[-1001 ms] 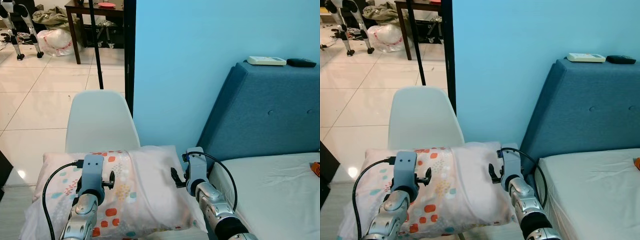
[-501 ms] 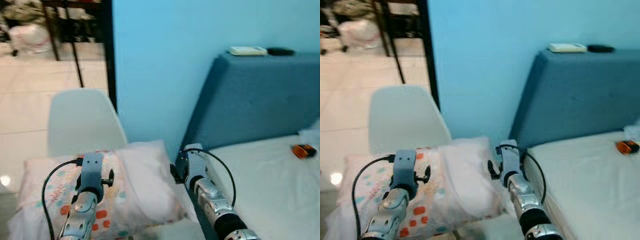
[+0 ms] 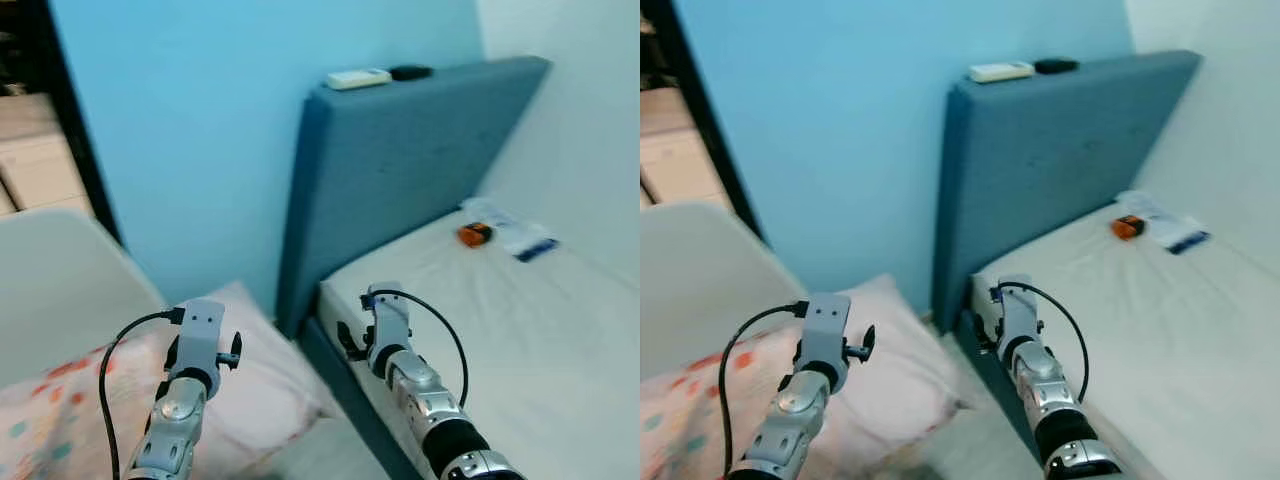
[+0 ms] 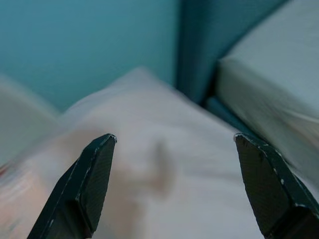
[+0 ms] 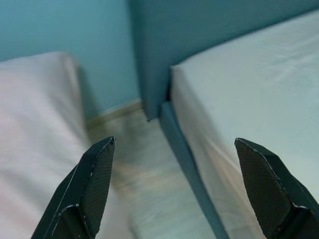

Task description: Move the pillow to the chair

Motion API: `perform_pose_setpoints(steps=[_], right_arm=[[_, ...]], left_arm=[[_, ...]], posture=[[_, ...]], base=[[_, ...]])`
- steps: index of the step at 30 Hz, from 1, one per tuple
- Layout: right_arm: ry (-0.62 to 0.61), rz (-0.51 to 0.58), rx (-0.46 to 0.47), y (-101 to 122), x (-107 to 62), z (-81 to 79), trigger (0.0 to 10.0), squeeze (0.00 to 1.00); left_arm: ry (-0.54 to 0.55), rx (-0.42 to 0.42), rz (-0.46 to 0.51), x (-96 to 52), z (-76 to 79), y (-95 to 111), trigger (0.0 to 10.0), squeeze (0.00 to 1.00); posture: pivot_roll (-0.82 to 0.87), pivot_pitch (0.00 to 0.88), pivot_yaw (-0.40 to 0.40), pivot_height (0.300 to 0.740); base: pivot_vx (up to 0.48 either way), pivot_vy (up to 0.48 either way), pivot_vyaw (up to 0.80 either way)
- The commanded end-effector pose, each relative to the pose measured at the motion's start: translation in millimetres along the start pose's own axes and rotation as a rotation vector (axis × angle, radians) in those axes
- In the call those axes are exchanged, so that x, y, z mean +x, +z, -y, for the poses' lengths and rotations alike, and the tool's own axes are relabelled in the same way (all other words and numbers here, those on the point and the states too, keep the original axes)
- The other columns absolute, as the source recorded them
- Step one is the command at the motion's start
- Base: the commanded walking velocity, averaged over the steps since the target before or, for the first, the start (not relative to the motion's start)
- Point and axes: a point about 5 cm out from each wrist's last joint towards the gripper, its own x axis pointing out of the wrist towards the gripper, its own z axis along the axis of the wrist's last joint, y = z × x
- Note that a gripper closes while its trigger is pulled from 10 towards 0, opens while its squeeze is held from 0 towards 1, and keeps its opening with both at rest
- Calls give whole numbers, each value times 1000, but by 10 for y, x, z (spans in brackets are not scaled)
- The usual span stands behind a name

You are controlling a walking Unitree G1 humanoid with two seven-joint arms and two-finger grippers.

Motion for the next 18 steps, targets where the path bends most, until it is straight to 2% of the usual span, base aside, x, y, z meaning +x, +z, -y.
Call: perform_pose_setpoints(steps=[1, 18], right_arm=[[-14, -22, 10, -37, -8, 35, 10000, 0], [-14, -31, 6, -40, 1, 32, 10000, 0]], left_arm=[[-17, -14, 7, -35, 33, -15, 10000, 0], [-34, -43, 31, -58, 72, -12, 10000, 0]], posture=[[79, 0, -123, 708], [80, 0, -133, 708]], base=[[0, 0, -800], [0, 0, -800]])
